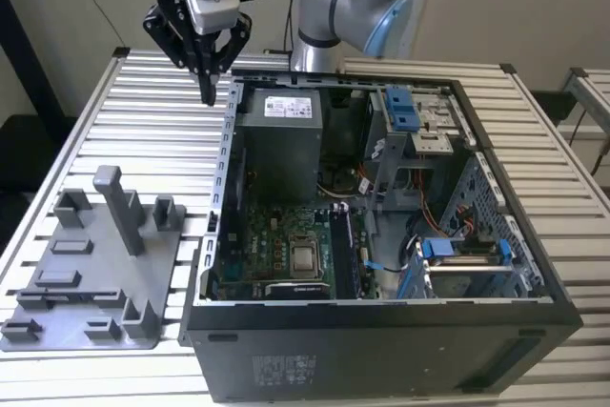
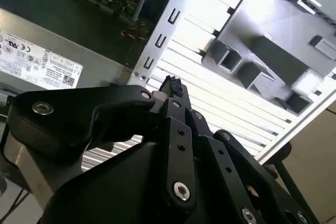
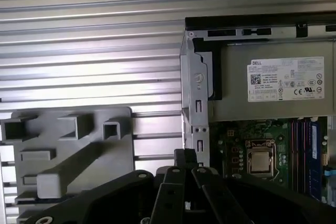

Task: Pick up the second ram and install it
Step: 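Reach for the second ram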

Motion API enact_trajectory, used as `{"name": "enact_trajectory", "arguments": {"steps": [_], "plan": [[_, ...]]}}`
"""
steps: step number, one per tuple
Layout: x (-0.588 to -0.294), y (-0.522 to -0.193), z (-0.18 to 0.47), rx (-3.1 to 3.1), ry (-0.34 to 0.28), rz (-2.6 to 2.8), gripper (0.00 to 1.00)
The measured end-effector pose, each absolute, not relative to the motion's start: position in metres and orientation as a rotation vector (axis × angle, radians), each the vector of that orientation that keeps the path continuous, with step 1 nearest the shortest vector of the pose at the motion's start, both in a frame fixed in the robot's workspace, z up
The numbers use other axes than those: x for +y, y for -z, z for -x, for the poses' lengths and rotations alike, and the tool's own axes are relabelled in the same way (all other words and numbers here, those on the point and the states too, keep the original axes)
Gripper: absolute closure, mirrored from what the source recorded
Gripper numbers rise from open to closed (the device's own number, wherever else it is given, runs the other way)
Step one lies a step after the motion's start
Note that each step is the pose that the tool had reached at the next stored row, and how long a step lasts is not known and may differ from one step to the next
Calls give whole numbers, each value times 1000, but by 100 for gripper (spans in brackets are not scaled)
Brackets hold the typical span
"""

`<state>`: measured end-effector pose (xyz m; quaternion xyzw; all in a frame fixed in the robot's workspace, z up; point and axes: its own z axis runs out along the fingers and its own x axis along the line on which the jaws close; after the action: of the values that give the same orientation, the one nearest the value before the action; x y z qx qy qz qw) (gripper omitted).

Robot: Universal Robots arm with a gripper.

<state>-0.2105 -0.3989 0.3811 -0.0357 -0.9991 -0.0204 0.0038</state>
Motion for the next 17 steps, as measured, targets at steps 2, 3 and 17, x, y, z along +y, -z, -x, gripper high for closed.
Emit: {"name": "enact_trajectory", "arguments": {"steps": [2, 3, 17], "plan": [[-399, -380, 217, -3128, 63, 112, 89], [-399, -380, 220, -3124, 63, 112, 89], [-399, -376, 254, -3091, 60, 112, 89]]}}
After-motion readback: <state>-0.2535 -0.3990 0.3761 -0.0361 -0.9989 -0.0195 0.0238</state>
